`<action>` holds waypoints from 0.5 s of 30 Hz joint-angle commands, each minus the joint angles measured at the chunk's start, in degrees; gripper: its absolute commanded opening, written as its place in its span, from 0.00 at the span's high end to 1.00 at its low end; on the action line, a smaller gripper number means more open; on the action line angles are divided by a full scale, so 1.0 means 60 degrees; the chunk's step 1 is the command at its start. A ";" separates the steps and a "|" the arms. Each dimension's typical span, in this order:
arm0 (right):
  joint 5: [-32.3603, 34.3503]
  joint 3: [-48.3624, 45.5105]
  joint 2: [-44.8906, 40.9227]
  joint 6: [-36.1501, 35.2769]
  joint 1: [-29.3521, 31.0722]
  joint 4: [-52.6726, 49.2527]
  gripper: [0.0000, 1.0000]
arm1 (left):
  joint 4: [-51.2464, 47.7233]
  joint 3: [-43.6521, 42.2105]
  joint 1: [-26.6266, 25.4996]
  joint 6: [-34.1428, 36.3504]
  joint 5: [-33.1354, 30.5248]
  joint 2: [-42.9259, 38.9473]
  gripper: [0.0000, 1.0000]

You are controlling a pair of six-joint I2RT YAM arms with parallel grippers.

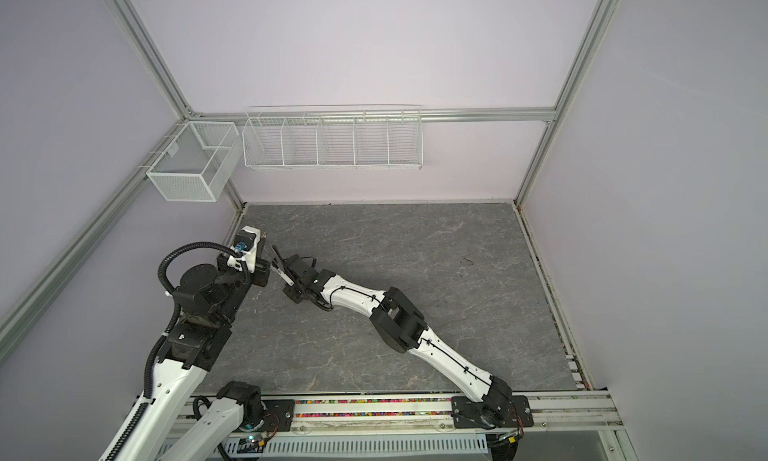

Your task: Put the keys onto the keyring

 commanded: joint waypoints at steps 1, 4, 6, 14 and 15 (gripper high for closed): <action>0.0000 -0.0672 0.0212 -0.0190 0.0061 -0.1681 0.82 | 0.0218 -0.0049 0.0029 -0.0167 0.0097 -0.0233 1.00; 0.0101 -0.1143 -0.0019 -0.0123 0.0043 -0.1448 0.82 | 0.0185 -0.0051 0.0021 -0.0145 0.0068 -0.0272 1.00; 0.0168 -0.1431 -0.0180 -0.0090 0.0027 -0.1384 0.83 | 0.0187 -0.0065 0.0021 -0.0127 0.0047 -0.0266 1.00; 0.0062 -0.2785 -0.0882 0.0007 -0.0045 -0.0585 0.72 | 0.0271 -0.0124 0.0027 -0.0142 0.0082 -0.0212 1.00; 0.0048 -0.2622 -0.0807 0.0037 -0.0055 -0.0618 0.68 | 0.0275 -0.0111 0.0032 -0.0133 0.0083 -0.0209 1.00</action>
